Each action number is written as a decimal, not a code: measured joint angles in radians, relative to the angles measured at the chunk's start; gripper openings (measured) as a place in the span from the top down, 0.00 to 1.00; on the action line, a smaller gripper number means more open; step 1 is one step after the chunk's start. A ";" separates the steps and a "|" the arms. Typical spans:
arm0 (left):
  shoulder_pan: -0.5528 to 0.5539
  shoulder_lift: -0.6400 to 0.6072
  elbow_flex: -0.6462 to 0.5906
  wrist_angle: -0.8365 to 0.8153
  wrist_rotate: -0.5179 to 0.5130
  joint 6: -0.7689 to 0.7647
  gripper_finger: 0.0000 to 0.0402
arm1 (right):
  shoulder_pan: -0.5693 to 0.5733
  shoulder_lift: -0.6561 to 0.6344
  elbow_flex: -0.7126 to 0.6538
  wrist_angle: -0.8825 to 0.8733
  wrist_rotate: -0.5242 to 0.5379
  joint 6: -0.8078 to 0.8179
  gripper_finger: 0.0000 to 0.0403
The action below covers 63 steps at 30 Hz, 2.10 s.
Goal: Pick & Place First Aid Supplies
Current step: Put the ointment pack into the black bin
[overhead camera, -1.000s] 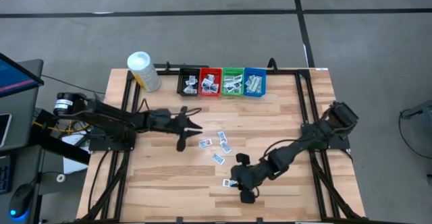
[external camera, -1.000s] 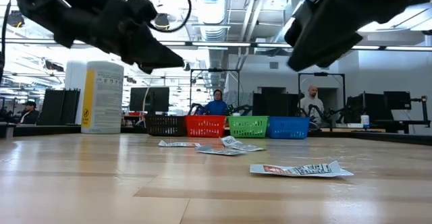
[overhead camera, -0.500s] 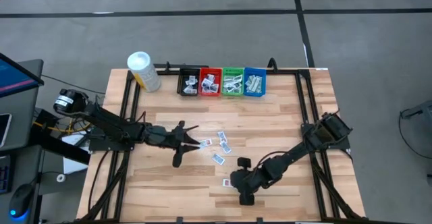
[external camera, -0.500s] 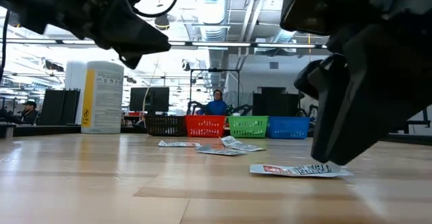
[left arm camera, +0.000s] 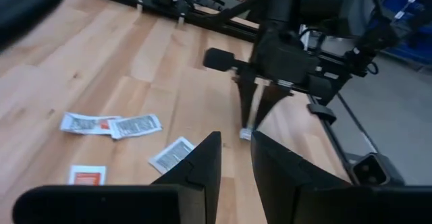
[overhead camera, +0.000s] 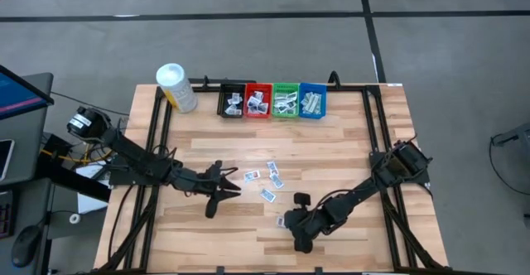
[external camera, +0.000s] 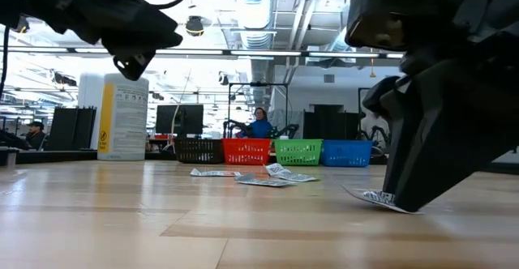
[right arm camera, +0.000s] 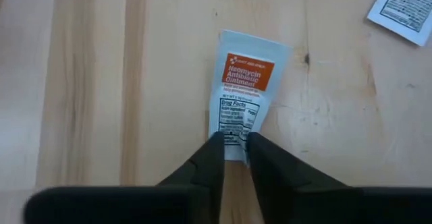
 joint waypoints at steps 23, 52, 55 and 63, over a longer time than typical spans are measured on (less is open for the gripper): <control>-0.029 0.000 0.001 0.017 -0.008 -0.357 0.80 | -0.105 -0.063 0.189 0.056 0.010 -0.279 0.99; 0.021 0.000 0.001 0.053 -0.007 -0.966 0.80 | -0.246 -0.062 0.304 -0.054 0.019 -0.368 1.00; 0.021 0.000 0.001 0.054 -0.007 -0.967 0.80 | -0.256 -0.062 0.304 -0.053 0.019 -0.371 1.00; 0.021 0.000 0.001 0.056 -0.007 -0.967 0.80 | -0.301 -0.062 0.304 -0.052 0.017 -0.371 1.00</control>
